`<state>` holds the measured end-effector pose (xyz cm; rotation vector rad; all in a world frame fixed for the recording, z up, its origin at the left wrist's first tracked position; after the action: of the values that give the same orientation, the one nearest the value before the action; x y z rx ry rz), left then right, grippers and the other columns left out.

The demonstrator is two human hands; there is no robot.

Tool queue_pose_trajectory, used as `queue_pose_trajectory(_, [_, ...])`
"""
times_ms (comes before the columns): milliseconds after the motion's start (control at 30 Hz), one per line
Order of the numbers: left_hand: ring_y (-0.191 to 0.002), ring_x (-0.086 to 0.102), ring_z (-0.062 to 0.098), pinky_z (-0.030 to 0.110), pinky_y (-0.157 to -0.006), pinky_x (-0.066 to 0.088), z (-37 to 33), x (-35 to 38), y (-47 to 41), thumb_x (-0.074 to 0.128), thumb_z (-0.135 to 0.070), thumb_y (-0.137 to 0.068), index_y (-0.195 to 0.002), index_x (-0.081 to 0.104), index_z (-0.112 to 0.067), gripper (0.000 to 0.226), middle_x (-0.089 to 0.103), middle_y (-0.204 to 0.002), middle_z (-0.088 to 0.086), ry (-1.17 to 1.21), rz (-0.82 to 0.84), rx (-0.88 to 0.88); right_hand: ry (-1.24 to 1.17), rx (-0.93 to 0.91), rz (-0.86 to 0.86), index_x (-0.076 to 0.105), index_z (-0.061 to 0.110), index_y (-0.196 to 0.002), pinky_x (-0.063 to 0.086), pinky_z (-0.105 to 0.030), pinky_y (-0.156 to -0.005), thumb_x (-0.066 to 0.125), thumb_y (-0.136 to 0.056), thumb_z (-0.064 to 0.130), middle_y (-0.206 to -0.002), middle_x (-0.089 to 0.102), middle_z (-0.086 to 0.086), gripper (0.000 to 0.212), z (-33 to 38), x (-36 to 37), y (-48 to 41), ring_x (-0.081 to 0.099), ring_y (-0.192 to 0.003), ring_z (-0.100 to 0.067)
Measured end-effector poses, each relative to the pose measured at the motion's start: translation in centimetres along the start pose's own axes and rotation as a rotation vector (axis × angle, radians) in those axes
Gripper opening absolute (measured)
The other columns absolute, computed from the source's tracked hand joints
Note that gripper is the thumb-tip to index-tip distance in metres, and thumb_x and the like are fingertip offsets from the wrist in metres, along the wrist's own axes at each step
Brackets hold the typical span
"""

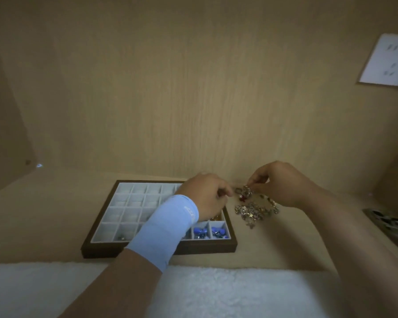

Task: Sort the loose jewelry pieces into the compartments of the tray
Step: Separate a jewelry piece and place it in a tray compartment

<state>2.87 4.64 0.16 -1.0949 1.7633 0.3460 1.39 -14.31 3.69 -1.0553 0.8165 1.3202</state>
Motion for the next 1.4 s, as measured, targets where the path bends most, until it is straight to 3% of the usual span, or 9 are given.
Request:
queue_pose_trajectory(67, [-0.110,0.048,0.014,0.035,-0.096,0.044,-1.0,1.1,0.0,0.058,-0.033,-0.091,-0.107,0.071,-0.036,0.020,0.057,-0.100,-0.014,-0.058,0.007,0.040,-0.003,-0.011,0.067,0.077,0.033,-0.080,0.052,-0.024,-0.071,0.075,-0.083,0.019,-0.079,0.072,0.013,0.015,-0.3,0.7,0.3,0.067,-0.077,-0.007])
queue_pose_trajectory(200, [-0.131,0.032,0.022,0.042,-0.111,0.030,-1.2,2.3,0.1,0.056,-0.042,-0.088,-0.122,0.061,-0.040,0.035,0.051,-0.130,-0.009,-0.206,0.117,-0.013,-0.045,-0.067,0.144,0.080,0.030,-0.086,0.053,-0.024,-0.076,0.076,-0.080,0.020,-0.080,0.073,0.013,0.013,0.4,2.4,0.2,0.067,-0.079,-0.006])
queue_pose_trajectory(267, [-0.130,0.030,0.019,0.041,-0.111,0.029,-1.0,2.4,0.1,0.056,-0.040,-0.085,-0.126,0.057,-0.040,0.041,0.048,-0.132,-0.010,-0.218,0.155,-0.023,-0.033,-0.081,0.173,0.080,0.034,-0.085,0.055,-0.027,-0.077,0.077,-0.080,0.025,-0.082,0.073,0.013,0.011,0.8,3.1,0.0,0.068,-0.080,-0.007])
queue_pose_trajectory(400, [-0.124,0.031,0.013,0.036,-0.108,0.032,-0.6,2.4,0.0,0.059,-0.038,-0.080,-0.127,0.055,-0.040,0.047,0.049,-0.128,-0.013,-0.184,0.159,-0.017,0.072,-0.104,0.173,0.078,0.039,-0.096,0.050,-0.025,-0.073,0.075,-0.080,0.031,-0.086,0.069,0.016,0.018,1.1,3.5,-0.2,0.063,-0.083,-0.006])
queue_pose_trajectory(600, [-0.109,0.041,0.010,0.031,-0.098,0.039,-0.1,2.0,-0.1,0.062,-0.035,-0.086,-0.105,0.059,-0.043,0.020,0.053,-0.103,-0.018,-0.069,-0.016,0.036,0.128,-0.095,0.181,0.078,0.038,-0.099,0.048,-0.023,-0.077,0.068,-0.085,0.023,-0.093,0.072,0.016,0.024,1.2,3.6,-0.3,0.060,-0.083,-0.004])
queue_pose_trajectory(900, [-0.108,0.041,0.009,0.029,-0.096,0.037,-0.2,2.0,-0.1,0.063,-0.032,-0.084,-0.094,0.054,-0.046,0.020,0.053,-0.103,-0.017,-0.063,-0.007,0.037,0.132,-0.101,0.178,0.079,0.039,-0.084,0.046,-0.024,-0.066,0.075,-0.080,0.031,-0.071,0.064,0.023,0.010,1.3,4.0,-0.2,0.061,-0.075,-0.002])
queue_pose_trajectory(1100, [-0.100,0.051,0.001,0.021,-0.088,0.042,0.1,1.6,-0.1,0.065,-0.028,-0.088,-0.090,0.061,-0.043,0.017,0.059,-0.092,-0.025,0.122,-0.080,-0.008,-0.181,-0.049,0.124,0.077,0.032,-0.074,0.055,-0.025,-0.075,0.076,-0.084,0.025,-0.077,0.075,0.013,0.012,0.2,3.3,-0.4,0.068,-0.077,0.000])
queue_pose_trajectory(1233, [-0.091,0.061,-0.002,0.013,-0.082,0.048,0.6,1.2,-0.2,0.070,-0.018,-0.087,-0.093,0.070,-0.032,0.015,0.069,-0.092,-0.016,0.351,-0.114,-0.080,-0.325,-0.047,0.137,0.076,0.027,-0.076,0.047,-0.008,-0.062,0.068,-0.092,0.014,-0.078,0.077,0.002,0.022,0.0,2.8,-0.5,0.063,-0.066,0.006])
queue_pose_trajectory(1400, [-0.079,0.066,-0.005,0.004,-0.070,0.047,0.6,1.1,-0.2,0.075,-0.011,-0.081,-0.091,0.072,-0.029,0.020,0.073,-0.081,-0.011,0.523,-0.114,-0.100,-0.466,-0.044,0.190,0.075,0.020,-0.082,0.041,-0.007,-0.050,0.064,-0.095,0.013,-0.066,0.070,0.008,0.018,0.3,2.7,-0.3,0.056,-0.051,0.007])
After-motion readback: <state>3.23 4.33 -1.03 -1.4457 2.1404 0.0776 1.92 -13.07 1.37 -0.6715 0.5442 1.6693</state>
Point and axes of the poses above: each hand's wrist, its own y-axis away from the middle knuckle, its own x-axis out of the palm, z = x × y, the point moved 4 cm from there along -y, towards the middle knuckle
